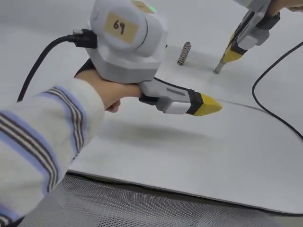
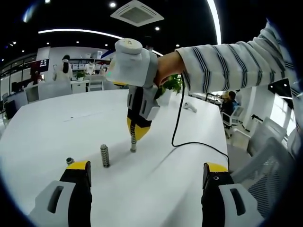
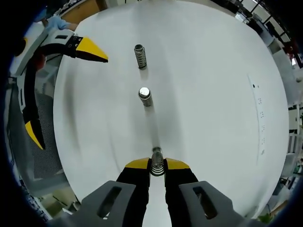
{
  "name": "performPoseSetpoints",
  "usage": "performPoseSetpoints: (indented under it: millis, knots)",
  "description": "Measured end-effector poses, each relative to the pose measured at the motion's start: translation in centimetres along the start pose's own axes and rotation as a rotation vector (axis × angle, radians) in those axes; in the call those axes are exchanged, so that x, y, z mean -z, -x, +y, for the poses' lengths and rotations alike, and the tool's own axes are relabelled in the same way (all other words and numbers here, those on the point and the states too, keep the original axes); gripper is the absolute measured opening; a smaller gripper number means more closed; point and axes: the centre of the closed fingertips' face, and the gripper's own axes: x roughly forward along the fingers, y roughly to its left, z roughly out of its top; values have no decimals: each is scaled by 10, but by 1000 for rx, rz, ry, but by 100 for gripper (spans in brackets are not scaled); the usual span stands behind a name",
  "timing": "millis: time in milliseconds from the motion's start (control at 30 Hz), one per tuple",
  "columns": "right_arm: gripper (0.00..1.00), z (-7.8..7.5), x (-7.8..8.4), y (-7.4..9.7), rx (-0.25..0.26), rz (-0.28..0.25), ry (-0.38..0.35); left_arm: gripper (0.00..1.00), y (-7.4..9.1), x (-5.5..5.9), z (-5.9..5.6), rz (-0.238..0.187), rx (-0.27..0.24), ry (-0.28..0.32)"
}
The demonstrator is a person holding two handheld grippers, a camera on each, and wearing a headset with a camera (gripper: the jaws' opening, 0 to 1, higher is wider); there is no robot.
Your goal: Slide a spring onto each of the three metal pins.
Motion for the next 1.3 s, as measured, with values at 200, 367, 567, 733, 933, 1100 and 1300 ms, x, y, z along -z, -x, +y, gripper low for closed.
performPoseSetpoints:
  millis: [200,367,567,733,933,1100,1300]
  knots:
    - [8,2,-2,-11,-12,-1,-6,96,3,0,5,-1,-13,4]
    - [8,2,-6,-14,-11,-8,-4,96,5,1,5,3,-13,1]
    - [8,-7,-7,-19,-2,3,5,97,6,2,8,10,-20,-1]
    - [9,-7,-6,-20,-3,7,-10,96,9,0,8,7,-23,-4]
    - [9,-5,-6,-23,-2,7,0,96,12,-1,12,5,-31,-3]
    - [10,-5,-7,-23,2,8,26,96,13,1,12,14,-30,-7]
    - [18,-4,-5,-25,5,16,43,96,14,0,13,19,-35,-8]
